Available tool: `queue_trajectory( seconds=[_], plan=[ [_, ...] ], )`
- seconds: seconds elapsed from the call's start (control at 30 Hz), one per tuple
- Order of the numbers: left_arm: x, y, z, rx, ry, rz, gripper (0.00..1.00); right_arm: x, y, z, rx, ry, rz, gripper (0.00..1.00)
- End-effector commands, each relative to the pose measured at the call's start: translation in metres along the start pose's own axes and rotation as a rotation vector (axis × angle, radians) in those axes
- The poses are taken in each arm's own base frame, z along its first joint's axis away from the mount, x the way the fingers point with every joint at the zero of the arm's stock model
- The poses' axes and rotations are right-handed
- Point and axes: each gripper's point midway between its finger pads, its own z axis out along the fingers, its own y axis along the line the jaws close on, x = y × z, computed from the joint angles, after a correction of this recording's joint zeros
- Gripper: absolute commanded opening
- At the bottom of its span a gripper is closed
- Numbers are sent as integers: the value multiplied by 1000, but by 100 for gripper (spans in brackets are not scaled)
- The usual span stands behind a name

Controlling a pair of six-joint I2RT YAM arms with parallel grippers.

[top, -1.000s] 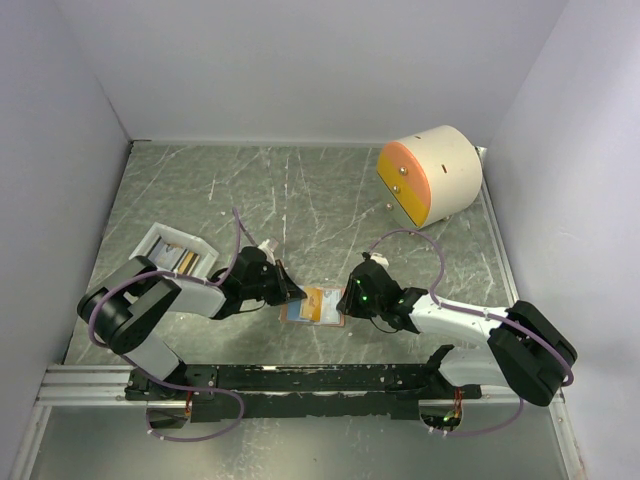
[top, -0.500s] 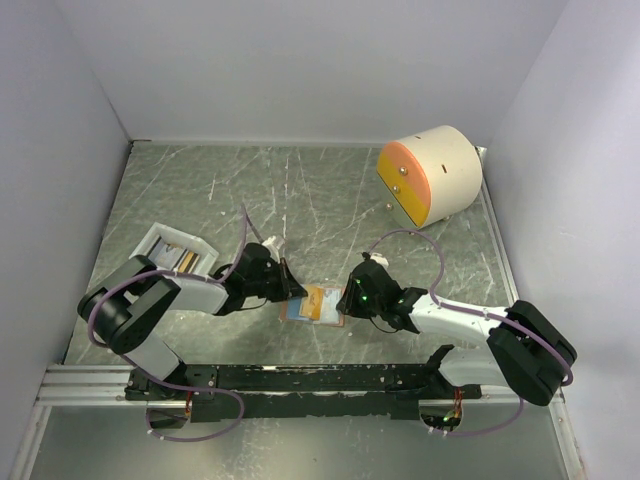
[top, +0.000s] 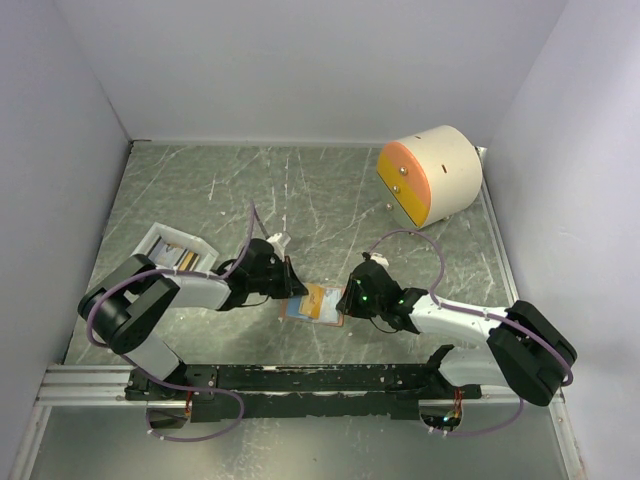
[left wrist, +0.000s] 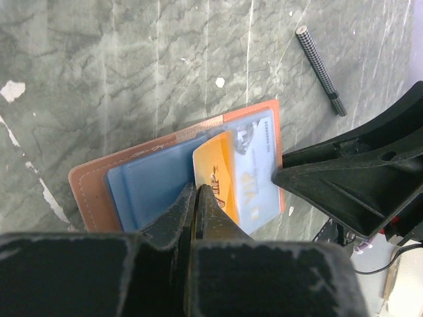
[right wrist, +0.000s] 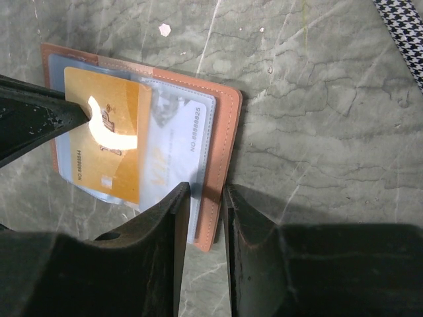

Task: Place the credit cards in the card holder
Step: Insert the credit card into the card holder.

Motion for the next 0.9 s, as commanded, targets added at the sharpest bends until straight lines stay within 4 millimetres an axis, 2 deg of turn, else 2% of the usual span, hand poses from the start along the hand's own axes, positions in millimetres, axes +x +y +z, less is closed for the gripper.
queue_trajectory(
  seconds=[0.0,0.37,0.6,0.87],
  plan=[
    [7,14,2,-76,57,91,7,22,-21,0,56,65,1,27],
    [2,10,2,-71,61,146,7,22,-21,1,58,67,2,26],
    [4,-2,2,-23,109,181,7,21,-21,2,59,67,-6,22],
    [-1,-1,0,-47,129,240,7,20,-21,2,62,65,-10,19]
  ],
)
